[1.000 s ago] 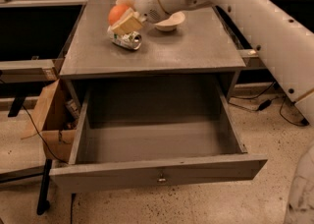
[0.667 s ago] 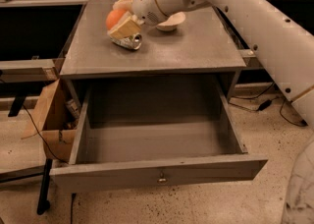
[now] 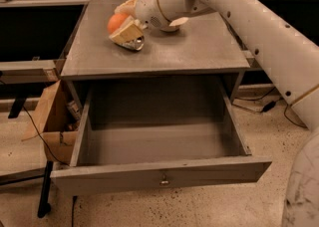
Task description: Place orange into top drawer
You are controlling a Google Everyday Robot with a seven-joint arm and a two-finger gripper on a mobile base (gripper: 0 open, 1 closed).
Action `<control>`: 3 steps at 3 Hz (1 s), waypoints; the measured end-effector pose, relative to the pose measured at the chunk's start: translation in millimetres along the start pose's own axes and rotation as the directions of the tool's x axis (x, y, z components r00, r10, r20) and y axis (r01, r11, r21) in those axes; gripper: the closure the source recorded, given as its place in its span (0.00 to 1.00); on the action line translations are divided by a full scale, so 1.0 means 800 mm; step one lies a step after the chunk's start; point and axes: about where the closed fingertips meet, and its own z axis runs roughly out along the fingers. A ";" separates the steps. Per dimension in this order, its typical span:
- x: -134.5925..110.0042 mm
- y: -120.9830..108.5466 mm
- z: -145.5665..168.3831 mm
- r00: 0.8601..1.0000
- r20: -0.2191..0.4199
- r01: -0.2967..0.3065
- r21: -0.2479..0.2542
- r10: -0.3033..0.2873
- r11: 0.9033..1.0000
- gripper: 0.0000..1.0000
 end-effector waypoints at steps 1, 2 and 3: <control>-0.029 0.029 -0.023 0.996 0.083 0.019 0.013 -0.020 1.000 1.00; -0.035 0.126 -0.058 0.988 0.152 0.001 -0.005 0.000 1.000 1.00; 0.027 0.191 -0.085 0.992 0.090 -0.088 -0.037 0.091 0.995 1.00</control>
Offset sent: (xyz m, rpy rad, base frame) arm -0.1839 -0.0809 -0.0526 0.1508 0.0510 0.0100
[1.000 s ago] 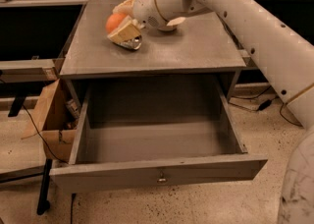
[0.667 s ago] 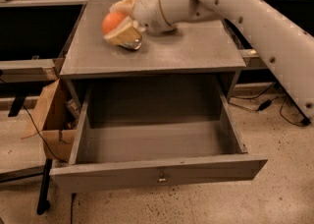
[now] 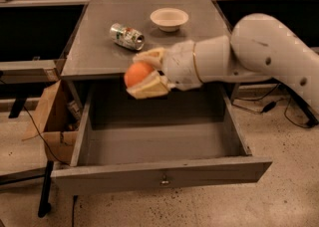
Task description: Place orange into top drawer
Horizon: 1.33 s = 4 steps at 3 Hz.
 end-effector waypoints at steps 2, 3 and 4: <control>0.170 0.078 0.016 0.953 -0.213 -0.232 -0.065 0.213 0.971 1.00; 0.206 0.072 0.032 0.934 -0.264 -0.258 -0.029 0.241 0.966 1.00; 0.224 0.058 0.056 0.920 -0.297 -0.263 0.011 0.255 0.965 1.00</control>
Offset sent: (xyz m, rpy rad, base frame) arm -0.0219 -0.0653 -0.2265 -0.2351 0.4013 -0.1553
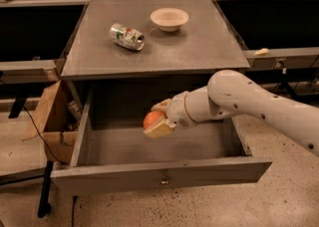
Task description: Place orange into top drawer
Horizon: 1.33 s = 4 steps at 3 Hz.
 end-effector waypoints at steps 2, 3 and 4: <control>0.009 -0.032 0.048 0.995 -0.096 -0.030 0.083 0.038 0.996 1.00; 0.020 -0.041 0.060 0.988 -0.141 -0.048 0.114 0.064 0.992 0.82; 0.026 -0.044 0.065 0.982 -0.171 -0.057 0.136 0.080 0.989 0.59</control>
Offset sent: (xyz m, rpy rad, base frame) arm 0.0545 0.0198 -0.0450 -0.1660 -0.0031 -0.1603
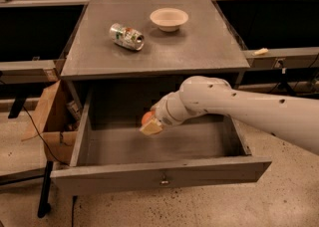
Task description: Place orange into top drawer
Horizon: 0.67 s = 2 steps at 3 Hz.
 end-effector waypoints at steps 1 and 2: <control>0.002 -0.001 0.002 1.000 -0.014 -0.008 0.017 0.008 1.000 0.36; 0.002 -0.001 0.001 1.000 -0.014 -0.012 0.031 0.013 0.999 0.04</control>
Offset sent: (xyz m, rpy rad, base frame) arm 0.0021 -0.0046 -0.0014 -0.0191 -0.0134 -0.0459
